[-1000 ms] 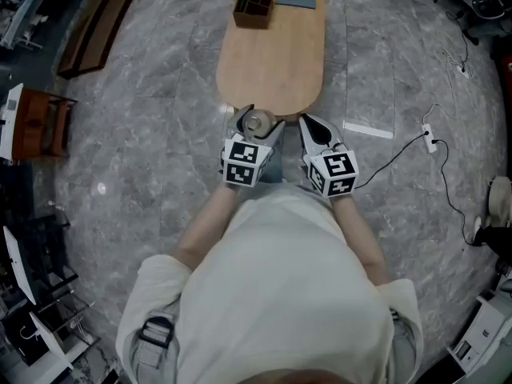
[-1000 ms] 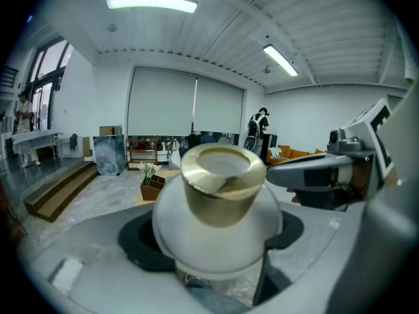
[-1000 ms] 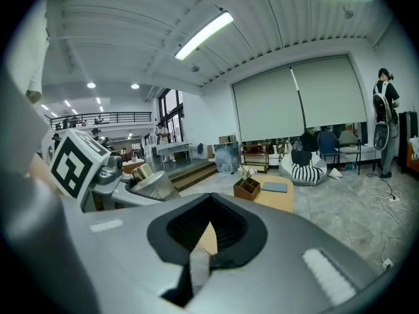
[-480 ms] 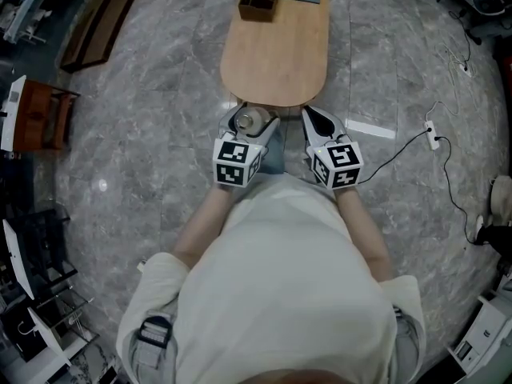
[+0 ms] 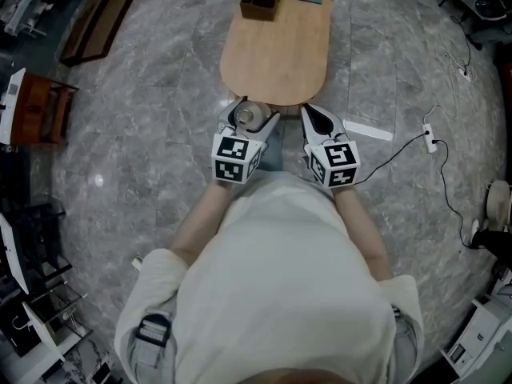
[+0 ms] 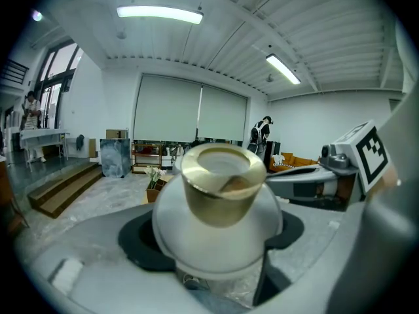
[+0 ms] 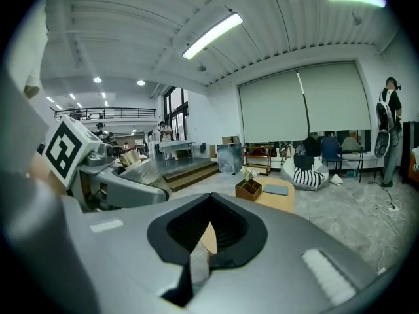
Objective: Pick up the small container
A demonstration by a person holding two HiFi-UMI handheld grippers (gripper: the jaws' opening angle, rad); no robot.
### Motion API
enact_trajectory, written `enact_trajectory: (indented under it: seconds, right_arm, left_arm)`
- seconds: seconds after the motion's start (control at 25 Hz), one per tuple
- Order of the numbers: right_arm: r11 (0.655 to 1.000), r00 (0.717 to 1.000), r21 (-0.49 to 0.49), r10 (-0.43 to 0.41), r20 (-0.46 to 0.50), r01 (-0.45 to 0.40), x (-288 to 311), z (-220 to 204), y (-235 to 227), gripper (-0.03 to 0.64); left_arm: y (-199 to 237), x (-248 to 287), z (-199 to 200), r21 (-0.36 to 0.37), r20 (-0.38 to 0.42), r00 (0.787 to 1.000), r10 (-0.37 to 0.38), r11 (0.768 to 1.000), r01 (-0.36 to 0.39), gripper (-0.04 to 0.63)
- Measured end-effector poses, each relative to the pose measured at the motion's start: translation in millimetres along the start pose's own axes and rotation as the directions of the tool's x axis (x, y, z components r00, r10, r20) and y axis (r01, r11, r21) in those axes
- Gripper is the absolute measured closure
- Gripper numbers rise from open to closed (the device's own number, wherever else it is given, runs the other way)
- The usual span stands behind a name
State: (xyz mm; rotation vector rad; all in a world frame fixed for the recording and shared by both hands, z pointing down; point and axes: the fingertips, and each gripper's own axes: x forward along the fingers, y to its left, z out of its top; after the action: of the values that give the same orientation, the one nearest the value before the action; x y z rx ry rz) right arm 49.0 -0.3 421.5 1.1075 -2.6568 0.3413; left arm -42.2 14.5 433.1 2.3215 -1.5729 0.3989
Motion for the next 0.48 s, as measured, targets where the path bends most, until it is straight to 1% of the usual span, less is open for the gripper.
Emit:
enact_trajectory:
  seconds: [0.48]
  right_arm:
    - [1.0,1.0,0.008,-0.005,-0.001,0.005,2.8,-1.4,-4.9,0.62]
  left_arm:
    - [4.2,0.7,2.5,-0.005,0.006,1.0,0.009,1.0,-0.009,0.244]
